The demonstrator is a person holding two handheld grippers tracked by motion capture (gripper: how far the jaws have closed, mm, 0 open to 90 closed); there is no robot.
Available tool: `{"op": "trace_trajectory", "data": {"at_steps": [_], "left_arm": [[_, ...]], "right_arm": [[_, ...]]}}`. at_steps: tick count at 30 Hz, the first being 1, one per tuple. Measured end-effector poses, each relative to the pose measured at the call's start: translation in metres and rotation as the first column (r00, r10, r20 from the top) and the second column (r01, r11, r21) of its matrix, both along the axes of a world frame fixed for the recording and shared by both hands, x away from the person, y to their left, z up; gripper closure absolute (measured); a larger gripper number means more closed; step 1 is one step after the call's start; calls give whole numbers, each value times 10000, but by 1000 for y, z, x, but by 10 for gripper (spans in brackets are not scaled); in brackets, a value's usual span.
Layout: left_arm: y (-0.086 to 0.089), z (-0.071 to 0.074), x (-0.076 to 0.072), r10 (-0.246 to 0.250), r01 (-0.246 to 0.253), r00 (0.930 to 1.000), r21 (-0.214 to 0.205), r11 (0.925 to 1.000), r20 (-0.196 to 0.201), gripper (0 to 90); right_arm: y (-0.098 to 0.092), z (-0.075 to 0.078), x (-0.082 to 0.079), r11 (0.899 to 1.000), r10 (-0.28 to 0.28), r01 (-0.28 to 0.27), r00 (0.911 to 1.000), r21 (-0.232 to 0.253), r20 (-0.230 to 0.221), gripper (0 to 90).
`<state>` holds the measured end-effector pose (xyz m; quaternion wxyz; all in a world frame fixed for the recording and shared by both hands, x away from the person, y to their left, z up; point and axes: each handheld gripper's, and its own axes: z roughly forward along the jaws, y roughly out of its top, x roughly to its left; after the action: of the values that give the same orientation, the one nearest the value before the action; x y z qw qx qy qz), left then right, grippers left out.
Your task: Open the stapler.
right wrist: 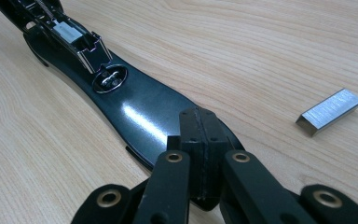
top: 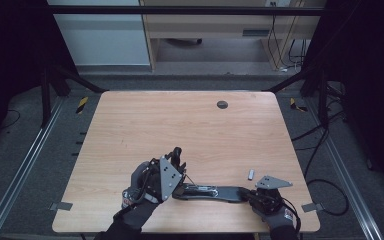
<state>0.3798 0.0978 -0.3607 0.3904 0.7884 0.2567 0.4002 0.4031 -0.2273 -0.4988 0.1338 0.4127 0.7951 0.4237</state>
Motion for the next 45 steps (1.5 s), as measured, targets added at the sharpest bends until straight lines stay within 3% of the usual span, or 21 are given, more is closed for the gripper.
{"op": "trace_trajectory", "data": {"at_steps": [24,31,45], "left_arm": [[17,0,0,311,-316,9994,-283,9991,-177,522],[44,-4,3,488,-554,9969,-1079,9926,-622,504],[64,-13,-1,648,-742,9958,-1568,9848,-641,481]], "right_arm": [[1,0,0,10000,24,-24,10000,-79,49,900],[1,0,0,10000,18,-17,10000,-70,44,900],[1,0,0,9999,56,-55,9999,-100,100,900]]}}
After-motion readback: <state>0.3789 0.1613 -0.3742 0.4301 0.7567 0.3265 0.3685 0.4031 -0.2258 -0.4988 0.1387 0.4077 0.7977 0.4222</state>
